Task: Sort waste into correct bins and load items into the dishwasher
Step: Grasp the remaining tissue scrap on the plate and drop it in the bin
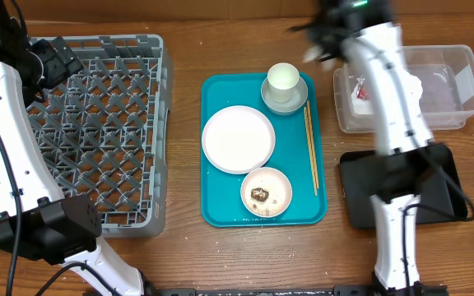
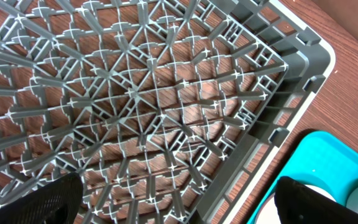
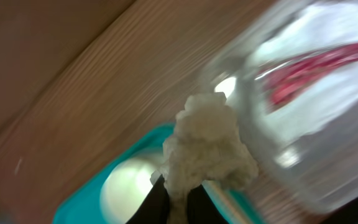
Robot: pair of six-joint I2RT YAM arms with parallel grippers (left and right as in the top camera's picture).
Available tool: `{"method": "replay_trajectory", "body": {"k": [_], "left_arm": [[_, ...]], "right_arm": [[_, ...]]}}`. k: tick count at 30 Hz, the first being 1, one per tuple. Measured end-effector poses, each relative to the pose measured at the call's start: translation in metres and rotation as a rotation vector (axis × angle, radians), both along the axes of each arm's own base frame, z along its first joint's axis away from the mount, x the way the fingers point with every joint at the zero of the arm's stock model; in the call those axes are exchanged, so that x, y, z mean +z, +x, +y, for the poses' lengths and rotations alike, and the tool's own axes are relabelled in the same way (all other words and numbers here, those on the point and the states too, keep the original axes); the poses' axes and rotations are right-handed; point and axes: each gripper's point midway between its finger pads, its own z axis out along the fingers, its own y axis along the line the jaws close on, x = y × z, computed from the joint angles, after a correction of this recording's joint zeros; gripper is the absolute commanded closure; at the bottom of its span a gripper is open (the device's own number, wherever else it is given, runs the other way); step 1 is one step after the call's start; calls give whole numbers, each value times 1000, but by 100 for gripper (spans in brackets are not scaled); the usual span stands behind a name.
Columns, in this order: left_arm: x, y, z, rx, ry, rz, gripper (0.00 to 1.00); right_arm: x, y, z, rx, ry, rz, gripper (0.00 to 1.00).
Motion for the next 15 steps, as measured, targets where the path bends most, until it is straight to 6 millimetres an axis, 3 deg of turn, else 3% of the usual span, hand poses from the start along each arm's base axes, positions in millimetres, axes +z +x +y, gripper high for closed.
{"method": "replay_trajectory", "body": {"k": [1, 2, 5, 8, 11, 15], "left_arm": [[0, 0, 0, 0, 0, 0, 0], [0, 0, 0, 0, 0, 0, 0], [0, 0, 0, 0, 0, 0, 0], [0, 0, 0, 0, 0, 0, 0], [0, 0, 0, 0, 0, 0, 0], [0, 0, 0, 0, 0, 0, 0]], "right_arm": [[-2, 2, -33, -76, -2, 6, 15], [-4, 3, -57, -134, -3, 12, 0], [-15, -1, -120, -269, 4, 43, 0], [-30, -9, -154, -295, 54, 99, 0], [-37, -12, -162, -253, 137, 125, 0], [-37, -10, -146, -135, 253, 130, 0]]}}
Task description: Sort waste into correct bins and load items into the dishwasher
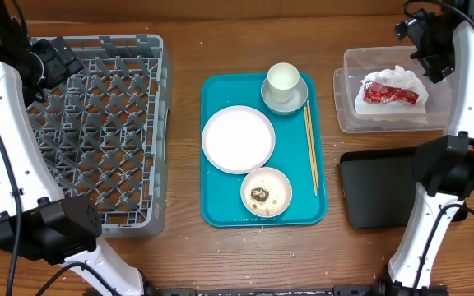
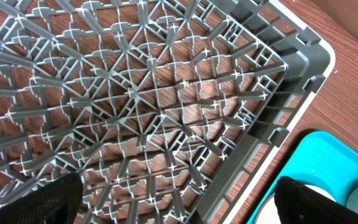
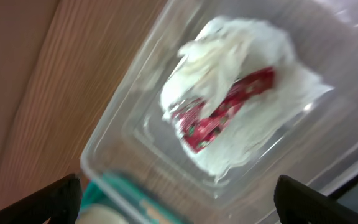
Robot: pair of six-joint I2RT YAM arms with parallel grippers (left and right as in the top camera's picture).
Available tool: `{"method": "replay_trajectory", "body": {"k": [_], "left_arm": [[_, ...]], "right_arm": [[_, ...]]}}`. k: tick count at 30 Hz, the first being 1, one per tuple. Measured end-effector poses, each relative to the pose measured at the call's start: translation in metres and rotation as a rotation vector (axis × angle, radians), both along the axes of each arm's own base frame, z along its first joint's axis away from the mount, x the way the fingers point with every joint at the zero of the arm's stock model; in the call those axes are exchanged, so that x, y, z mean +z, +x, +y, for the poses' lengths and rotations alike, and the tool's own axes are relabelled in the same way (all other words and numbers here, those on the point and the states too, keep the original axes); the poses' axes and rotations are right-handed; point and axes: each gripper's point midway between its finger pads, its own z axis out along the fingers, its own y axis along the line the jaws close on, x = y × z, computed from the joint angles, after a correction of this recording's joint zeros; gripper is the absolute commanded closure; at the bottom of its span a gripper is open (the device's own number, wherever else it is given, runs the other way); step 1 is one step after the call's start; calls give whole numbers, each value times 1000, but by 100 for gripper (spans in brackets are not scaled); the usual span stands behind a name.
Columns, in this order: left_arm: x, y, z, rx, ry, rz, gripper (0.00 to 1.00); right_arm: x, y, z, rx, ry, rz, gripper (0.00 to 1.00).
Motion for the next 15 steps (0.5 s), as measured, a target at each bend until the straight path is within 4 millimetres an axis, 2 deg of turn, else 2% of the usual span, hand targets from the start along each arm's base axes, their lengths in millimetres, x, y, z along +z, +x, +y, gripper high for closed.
{"method": "replay_trajectory", "body": {"k": [5, 8, 12, 15], "left_arm": [[0, 0, 0, 0, 0, 0, 0], [0, 0, 0, 0, 0, 0, 0], [0, 0, 0, 0, 0, 0, 0], [0, 0, 0, 0, 0, 0, 0]], "right_arm": [[1, -5, 14, 65, 71, 8, 0], [12, -7, 5, 57, 85, -17, 0], [42, -18, -39, -25, 65, -91, 0], [70, -40, -88, -129, 38, -151, 0]]}}
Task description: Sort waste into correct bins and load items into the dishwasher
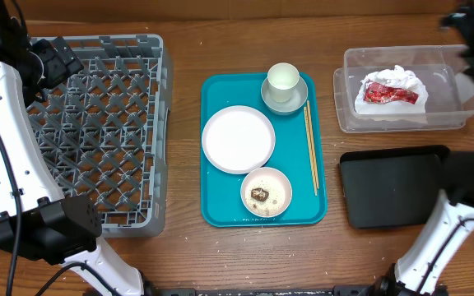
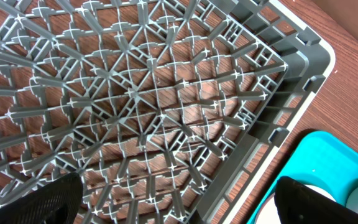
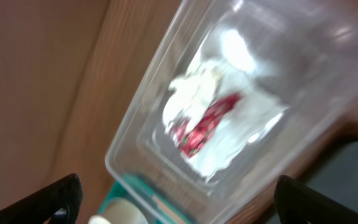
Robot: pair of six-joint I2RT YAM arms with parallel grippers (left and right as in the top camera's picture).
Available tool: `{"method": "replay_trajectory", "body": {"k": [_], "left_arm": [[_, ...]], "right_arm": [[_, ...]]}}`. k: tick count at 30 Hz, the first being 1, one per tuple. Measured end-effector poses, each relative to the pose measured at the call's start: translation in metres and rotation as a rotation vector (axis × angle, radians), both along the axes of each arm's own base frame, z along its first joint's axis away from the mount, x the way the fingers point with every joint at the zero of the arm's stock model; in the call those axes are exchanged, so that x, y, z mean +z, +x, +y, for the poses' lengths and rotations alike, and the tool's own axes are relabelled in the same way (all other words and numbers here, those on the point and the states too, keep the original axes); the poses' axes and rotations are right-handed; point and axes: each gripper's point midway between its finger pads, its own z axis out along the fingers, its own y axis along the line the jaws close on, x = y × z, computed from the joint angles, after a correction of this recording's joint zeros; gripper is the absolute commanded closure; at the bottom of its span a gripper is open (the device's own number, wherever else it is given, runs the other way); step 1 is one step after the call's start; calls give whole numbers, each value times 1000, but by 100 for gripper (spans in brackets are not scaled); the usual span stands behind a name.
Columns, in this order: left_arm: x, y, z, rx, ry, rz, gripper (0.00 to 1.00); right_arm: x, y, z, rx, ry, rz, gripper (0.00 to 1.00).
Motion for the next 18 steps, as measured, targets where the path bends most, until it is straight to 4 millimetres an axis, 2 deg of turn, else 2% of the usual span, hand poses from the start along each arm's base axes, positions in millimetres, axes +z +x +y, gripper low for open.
{"method": "replay_trajectory", "body": {"k": [3, 6, 13, 18], "left_arm": [[0, 0, 0, 0, 0, 0, 0], [0, 0, 0, 0, 0, 0, 0], [0, 2, -6, 4, -43, -14, 0], [-2, -7, -48, -26, -271, 12, 0]], "right_arm": [[24, -25, -48, -112, -30, -51, 0], [31, -38, -69, -165, -44, -65, 0], [31, -45, -81, -193, -44, -64, 0], [31, -47, -83, -199, -44, -62, 0]]}}
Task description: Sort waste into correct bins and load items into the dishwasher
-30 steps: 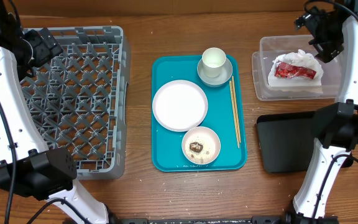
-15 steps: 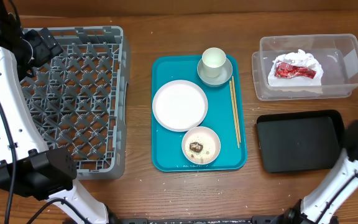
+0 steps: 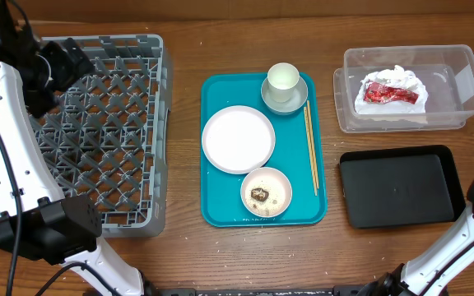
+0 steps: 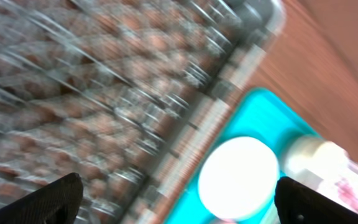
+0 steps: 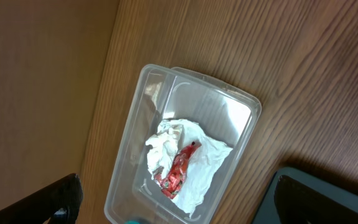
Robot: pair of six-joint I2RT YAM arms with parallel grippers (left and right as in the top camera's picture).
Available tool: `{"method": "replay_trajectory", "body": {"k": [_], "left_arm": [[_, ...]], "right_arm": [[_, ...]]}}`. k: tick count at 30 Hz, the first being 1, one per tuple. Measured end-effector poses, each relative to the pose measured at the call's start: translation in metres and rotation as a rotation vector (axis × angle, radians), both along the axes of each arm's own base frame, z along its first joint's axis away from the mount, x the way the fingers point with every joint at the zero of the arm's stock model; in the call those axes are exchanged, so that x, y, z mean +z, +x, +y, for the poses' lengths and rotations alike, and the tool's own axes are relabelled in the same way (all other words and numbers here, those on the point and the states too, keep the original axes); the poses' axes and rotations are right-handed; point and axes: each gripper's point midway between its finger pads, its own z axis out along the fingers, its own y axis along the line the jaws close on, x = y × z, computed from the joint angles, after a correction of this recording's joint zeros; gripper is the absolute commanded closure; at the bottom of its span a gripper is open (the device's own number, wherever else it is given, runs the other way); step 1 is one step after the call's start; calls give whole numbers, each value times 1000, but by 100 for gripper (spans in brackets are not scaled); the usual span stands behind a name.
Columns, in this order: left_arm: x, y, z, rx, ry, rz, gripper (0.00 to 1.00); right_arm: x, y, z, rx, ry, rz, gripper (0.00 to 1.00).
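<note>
On the teal tray (image 3: 220, 210) sit a white plate (image 3: 238, 139), a cup on a saucer (image 3: 283, 78), a small bowl with a food scrap (image 3: 266, 191) and chopsticks (image 3: 310, 148). The grey dish rack (image 3: 97, 140) stands on the left. My left gripper (image 4: 178, 205) is open above the rack's right side, and its blurred view shows the plate (image 4: 238, 171). My right gripper (image 5: 178, 205) is open, high above the clear bin (image 5: 241, 112), and is outside the overhead view. A white napkin (image 5: 166, 146) and a red wrapper (image 5: 178, 169) lie in that bin.
A black bin (image 3: 397, 187) sits at the front right, below the clear bin (image 3: 459, 82). The right arm's base stands at the table's right edge. Bare wood separates rack, tray and bins.
My left wrist view has swung from the rack's grid to the tray and plate and is blurred. My right gripper is farther from the clear bin and has left the overhead view.
My right gripper was shut on a crumpled white napkin near the cup. Then it was open and the napkin lay in the clear bin with the red wrapper. It then stood at the right edge, and now higher. The left arm held still until now.
</note>
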Motion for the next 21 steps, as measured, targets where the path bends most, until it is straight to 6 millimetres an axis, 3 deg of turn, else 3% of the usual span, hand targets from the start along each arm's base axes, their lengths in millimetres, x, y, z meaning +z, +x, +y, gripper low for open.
{"method": "replay_trajectory", "body": {"k": [2, 4, 5, 9, 14, 18, 21], "left_arm": [[3, -1, -20, -38, -90, -7, 0], [5, -4, -42, -103, -154, -3, 6], [6, -8, -60, -168, -186, 7, 7], [6, -11, -119, -399, -207, -4, 0], [-21, -38, -210, -692, -192, 102, 0], [-45, -63, -269, -886, -124, 158, 0], [-52, -69, -297, -993, -47, 125, 1]], "right_arm": [[0, 0, 0, -1, 0, 0, 0], [0, 0, 0, 0, 0, 0, 0], [0, 0, 0, -1, 0, 0, 0], [0, 0, 0, 0, 0, 0, 0], [0, 0, 0, 1, 0, 1, 0], [0, 0, 0, 2, -1, 1, 0], [0, 0, 0, 1, -1, 1, 0]]}}
